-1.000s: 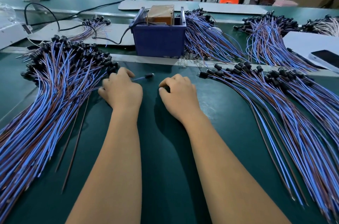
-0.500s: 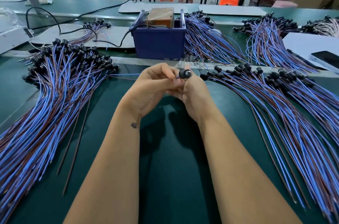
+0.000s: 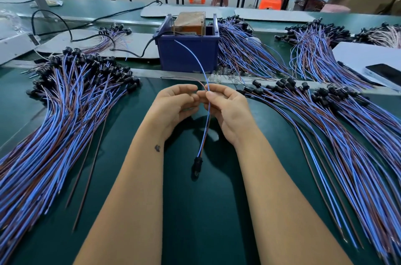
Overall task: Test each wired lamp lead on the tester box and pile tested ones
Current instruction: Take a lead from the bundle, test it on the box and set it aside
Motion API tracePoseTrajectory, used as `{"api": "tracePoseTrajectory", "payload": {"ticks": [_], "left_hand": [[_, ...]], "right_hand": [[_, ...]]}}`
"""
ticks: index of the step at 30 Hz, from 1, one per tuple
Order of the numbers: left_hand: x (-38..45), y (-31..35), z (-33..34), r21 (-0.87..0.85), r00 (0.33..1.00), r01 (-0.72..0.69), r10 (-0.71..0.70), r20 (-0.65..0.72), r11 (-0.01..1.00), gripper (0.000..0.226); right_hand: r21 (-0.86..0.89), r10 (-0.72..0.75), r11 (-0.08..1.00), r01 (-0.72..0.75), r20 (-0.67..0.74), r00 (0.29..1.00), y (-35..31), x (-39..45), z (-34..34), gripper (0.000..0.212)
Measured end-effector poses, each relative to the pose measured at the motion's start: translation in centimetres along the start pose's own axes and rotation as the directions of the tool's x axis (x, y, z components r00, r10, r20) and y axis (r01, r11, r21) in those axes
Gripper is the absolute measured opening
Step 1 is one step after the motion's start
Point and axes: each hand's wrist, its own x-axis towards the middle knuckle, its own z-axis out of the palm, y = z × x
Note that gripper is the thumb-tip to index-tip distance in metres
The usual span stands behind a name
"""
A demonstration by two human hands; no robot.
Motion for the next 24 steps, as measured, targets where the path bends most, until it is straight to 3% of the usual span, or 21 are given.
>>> {"api": "tracePoseTrajectory", "payload": {"ticks": [4,13,19,24], "left_hand": [[0.2,-0.1,0.9,0.057,0.99,-0.032,0.039,-0.134,0.998,0.028],[0.5,-0.2,1.4,0.066,0.98,-0.022,0.035,-0.197,0.998,0.023],[0.2,-0.3,1.4,0.05,0.986,-0.079,0.086,-0.145,0.996,0.012],[0.2,-0.3,1.1,0.018,0.985,-0.118,0.119,-0.127,0.993,0.021]], "right_hand": [[-0.031,-0.013,0.999,0.014,0.014,1.0,-0.1,-0.3,0.2,0.02],[-0.174,-0.025,0.984,0.037,0.07,0.997,-0.1,-0.6,0.3,0.024],[-0.227,-0.017,0.973,0.035,0.081,0.997,0.0,-0.7,0.7,0.023],[-0.294,-0.026,0.955,0.043,0.061,0.998,0.3,-0.6,0.9,0.021]]}}
